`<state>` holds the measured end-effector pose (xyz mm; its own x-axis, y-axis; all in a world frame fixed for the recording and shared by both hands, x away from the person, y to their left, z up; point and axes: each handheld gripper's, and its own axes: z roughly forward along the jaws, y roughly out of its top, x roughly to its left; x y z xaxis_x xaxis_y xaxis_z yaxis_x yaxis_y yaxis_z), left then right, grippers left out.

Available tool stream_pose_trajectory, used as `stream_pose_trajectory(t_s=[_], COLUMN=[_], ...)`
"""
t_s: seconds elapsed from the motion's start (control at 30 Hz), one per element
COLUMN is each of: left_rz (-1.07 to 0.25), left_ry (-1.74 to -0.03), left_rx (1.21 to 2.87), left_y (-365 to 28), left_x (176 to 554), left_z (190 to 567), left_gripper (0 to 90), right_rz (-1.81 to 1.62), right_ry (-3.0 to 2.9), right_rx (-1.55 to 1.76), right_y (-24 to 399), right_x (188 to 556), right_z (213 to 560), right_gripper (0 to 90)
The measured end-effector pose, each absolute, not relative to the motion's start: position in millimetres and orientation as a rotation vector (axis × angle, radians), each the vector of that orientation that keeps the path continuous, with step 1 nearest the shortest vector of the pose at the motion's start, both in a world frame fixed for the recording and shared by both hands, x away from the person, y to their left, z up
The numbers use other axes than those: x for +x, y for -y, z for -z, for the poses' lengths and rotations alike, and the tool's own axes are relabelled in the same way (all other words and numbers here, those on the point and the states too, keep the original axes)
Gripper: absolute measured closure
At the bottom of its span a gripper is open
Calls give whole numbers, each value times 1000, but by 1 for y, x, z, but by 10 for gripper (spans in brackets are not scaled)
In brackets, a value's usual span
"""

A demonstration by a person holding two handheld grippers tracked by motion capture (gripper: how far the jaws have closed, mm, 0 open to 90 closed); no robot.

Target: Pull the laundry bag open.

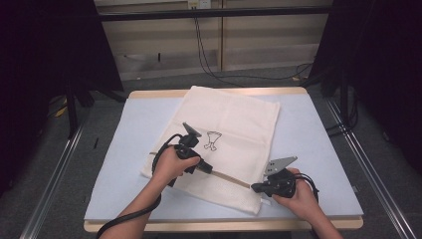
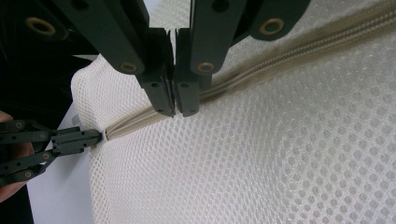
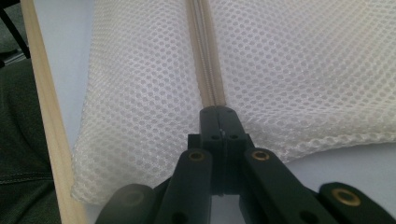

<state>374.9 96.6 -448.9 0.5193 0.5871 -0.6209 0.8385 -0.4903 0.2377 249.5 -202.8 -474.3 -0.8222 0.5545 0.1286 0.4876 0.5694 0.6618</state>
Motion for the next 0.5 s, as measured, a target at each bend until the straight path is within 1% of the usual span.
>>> stream_pose_trajectory(t_s=[0.03, 0.1, 0.27, 0.47, 0.5], left_rz=[626, 638, 631, 642, 642], left_ry=[-1146, -1163, -1159, -1201, -1169], left_rx=[2266, 2238, 2247, 2200, 2238], left_y=[-98, -99, -104, -103, -106], left_x=[376, 376, 379, 377, 379], left_z=[448, 447, 445, 445, 446], left_gripper=[872, 872, 872, 872, 872], right_rz=[-1107, -1107, -1106, -1106, -1104], right_ry=[-2701, -2701, -2701, -2702, -2701], right_rx=[900, 901, 904, 903, 905], right_y=[203, 203, 203, 203, 203], right_x=[250, 249, 250, 250, 250], right_z=[475, 475, 475, 475, 475], right_gripper=[900, 900, 900, 900, 900])
